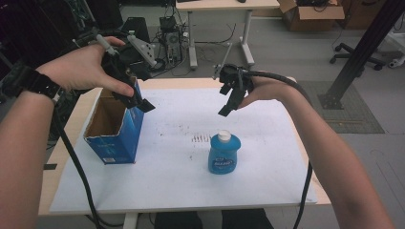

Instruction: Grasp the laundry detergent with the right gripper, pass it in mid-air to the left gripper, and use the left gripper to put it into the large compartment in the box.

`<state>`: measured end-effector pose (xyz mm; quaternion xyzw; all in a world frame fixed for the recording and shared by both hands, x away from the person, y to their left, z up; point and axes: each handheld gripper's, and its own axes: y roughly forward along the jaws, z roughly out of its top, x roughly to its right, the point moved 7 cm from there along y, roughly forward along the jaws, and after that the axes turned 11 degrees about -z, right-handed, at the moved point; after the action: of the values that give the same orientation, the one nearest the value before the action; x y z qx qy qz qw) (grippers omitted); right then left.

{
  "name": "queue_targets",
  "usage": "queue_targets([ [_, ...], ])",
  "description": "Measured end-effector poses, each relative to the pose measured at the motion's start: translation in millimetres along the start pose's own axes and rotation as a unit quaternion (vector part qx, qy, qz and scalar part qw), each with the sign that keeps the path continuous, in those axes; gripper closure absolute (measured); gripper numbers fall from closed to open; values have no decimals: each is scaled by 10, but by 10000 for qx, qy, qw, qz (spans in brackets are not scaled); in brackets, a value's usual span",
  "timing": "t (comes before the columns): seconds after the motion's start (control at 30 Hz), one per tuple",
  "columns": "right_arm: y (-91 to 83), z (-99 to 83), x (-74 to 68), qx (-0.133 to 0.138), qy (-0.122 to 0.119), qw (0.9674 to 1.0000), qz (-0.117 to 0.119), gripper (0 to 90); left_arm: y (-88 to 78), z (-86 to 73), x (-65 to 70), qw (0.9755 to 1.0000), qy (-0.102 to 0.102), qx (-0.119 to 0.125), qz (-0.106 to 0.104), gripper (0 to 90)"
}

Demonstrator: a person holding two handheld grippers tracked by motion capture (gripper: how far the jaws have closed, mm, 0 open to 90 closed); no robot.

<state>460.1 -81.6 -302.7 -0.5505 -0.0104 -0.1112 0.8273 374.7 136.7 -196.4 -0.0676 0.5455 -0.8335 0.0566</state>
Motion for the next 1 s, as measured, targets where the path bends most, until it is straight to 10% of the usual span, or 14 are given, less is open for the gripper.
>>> queue_targets([
  [0.53,-235,-26,13,518,25,9986,-69,44,42,25,17,10000,12,32,-59,34],
  [1.0,-647,-367,-110,1440,192,9893,-108,27,113,23,32,10000,-9,16,-92,34],
])
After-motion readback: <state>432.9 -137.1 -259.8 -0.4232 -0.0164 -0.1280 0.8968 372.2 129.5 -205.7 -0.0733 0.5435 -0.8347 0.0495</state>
